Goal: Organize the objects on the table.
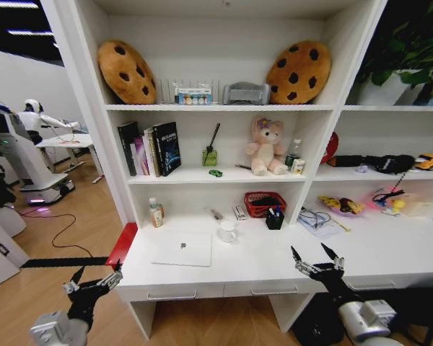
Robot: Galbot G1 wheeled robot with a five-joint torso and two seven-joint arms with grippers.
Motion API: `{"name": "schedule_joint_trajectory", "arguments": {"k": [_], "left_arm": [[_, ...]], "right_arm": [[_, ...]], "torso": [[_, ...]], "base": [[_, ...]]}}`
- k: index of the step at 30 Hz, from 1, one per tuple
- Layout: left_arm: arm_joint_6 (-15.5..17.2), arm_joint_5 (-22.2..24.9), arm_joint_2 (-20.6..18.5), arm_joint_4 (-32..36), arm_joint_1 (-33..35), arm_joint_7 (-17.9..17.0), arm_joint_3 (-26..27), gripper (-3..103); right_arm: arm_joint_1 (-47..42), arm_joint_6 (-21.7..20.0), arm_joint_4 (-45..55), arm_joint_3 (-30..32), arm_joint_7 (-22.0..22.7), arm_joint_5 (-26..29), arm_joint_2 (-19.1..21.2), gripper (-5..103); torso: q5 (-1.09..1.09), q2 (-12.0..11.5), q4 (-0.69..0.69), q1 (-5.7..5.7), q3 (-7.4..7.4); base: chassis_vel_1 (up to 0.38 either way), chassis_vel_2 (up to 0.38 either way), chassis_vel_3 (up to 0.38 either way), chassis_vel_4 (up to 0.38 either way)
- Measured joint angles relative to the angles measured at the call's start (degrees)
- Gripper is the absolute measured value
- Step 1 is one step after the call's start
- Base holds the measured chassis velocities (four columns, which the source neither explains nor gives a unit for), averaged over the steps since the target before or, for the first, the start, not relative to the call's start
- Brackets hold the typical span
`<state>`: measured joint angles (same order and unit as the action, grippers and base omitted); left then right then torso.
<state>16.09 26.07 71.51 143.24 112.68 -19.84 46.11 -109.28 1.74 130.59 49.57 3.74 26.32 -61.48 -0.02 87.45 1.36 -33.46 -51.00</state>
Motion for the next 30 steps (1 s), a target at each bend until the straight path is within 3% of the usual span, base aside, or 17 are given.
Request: {"name": "schedule_joint_trajectory", "arguments": {"k": [15,30], "left_arm": [[0.0,0.0,0.01,0.0,0.0,0.03,-0.02,100],[0.0,0.0,0.01,0.01,0.0,0.02,-0.02,100]], "right_arm": [[0.01,0.0,0.0,0.0,0.0,0.0,0.01,100],[0.0,0.0,0.0,0.0,0.0,0.0,0.02,100]], "torso": [[0.02,-0.02,0.0,-0.02,-0.01],[0.05,-0.01,0.02,-0.01,-0.01]], "base": [[0.023,-0.066,-0.043,0.082],[0.215,-0.276,-0.221,0.278]]}}
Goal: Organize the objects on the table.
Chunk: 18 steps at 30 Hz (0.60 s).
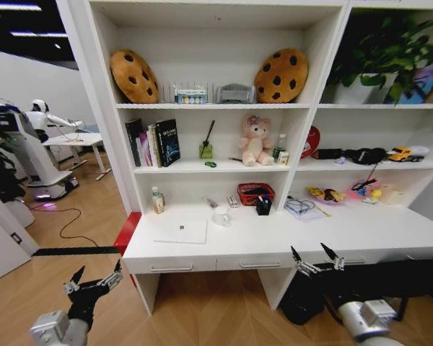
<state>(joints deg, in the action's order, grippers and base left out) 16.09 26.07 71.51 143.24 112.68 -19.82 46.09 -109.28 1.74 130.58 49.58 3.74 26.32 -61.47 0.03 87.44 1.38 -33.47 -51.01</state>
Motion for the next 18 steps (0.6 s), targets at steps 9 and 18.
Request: {"name": "schedule_joint_trajectory", "arguments": {"k": [9,18], "left_arm": [[0.0,0.0,0.01,0.0,0.01,-0.02,0.0,100],[0.0,0.01,0.0,0.01,0.0,0.01,-0.01,100]], "right_arm": [[-0.04,0.0,0.01,0.01,0.0,0.0,0.01,100],[-0.05,0.0,0.0,0.01,0.0,0.0,0.0,100]], "torso": [[-0.1,0.02,-0.03,0.04,0.02],[-0.04,0.01,0.05,0.03,0.0]], "base": [[0.329,-0.374,-0.324,0.368],[0.071,-0.051,-0.15,0.099]]}}
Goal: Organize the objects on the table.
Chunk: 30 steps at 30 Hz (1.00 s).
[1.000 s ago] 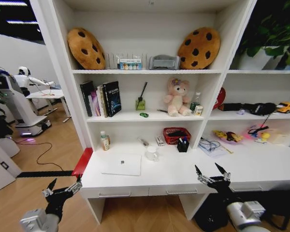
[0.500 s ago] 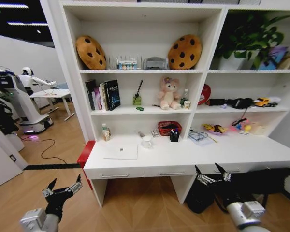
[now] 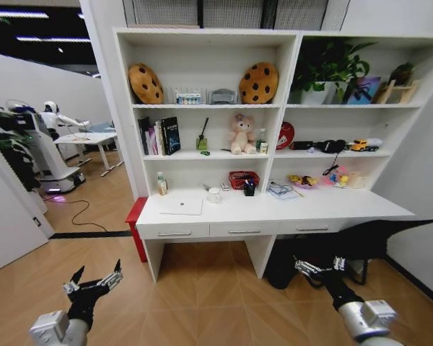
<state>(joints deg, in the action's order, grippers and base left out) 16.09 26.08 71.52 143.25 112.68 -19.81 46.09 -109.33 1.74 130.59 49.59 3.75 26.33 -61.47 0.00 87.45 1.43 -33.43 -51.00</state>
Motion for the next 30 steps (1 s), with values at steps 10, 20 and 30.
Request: {"name": "schedule_joint_trajectory", "arguments": {"k": [10,20,30], "left_arm": [[0.0,0.0,0.0,-0.01,0.0,-0.01,0.0,100],[0.0,0.0,0.0,-0.01,0.0,-0.01,0.01,100],[0.0,0.0,0.0,-0.01,0.0,-0.02,0.01,100]], "right_arm": [[0.06,0.0,0.0,0.0,0.0,0.0,0.01,100],[0.05,0.0,0.0,0.0,0.0,0.0,0.0,100],[0.05,0.0,0.0,0.0,0.0,0.0,0.0,100]], "torso": [[0.0,-0.04,-0.04,-0.05,-0.01],[0.0,-0.01,-0.06,-0.02,0.0],[0.0,-0.01,-0.05,-0.02,0.0]], "base": [[-0.042,0.016,0.073,-0.03],[0.005,-0.001,-0.004,0.002],[0.0,0.0,0.0,0.0]]}}
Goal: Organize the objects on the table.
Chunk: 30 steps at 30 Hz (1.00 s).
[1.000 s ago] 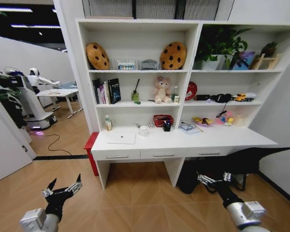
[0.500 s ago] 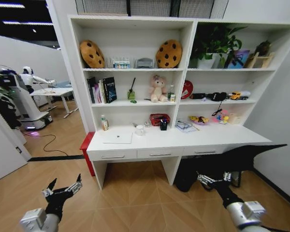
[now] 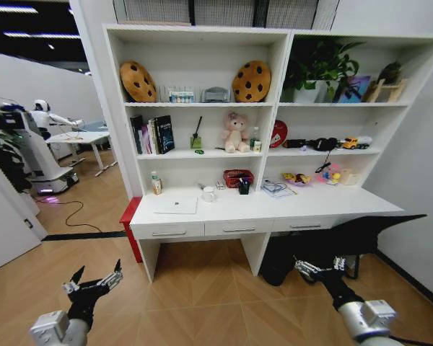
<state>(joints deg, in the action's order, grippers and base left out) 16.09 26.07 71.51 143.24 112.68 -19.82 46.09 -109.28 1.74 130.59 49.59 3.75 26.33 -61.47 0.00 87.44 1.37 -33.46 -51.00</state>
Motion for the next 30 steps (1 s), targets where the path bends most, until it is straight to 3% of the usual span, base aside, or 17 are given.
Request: {"name": "schedule_joint_trajectory", "arguments": {"k": [30], "left_arm": [[0.0,0.0,0.0,0.0,0.0,0.0,0.0,100]], "right_arm": [[0.0,0.0,0.0,0.0,0.0,0.0,0.0,100]], "torso": [[0.0,0.0,-0.01,-0.01,0.0]], "base": [[0.002,0.003,0.003,0.002]]}}
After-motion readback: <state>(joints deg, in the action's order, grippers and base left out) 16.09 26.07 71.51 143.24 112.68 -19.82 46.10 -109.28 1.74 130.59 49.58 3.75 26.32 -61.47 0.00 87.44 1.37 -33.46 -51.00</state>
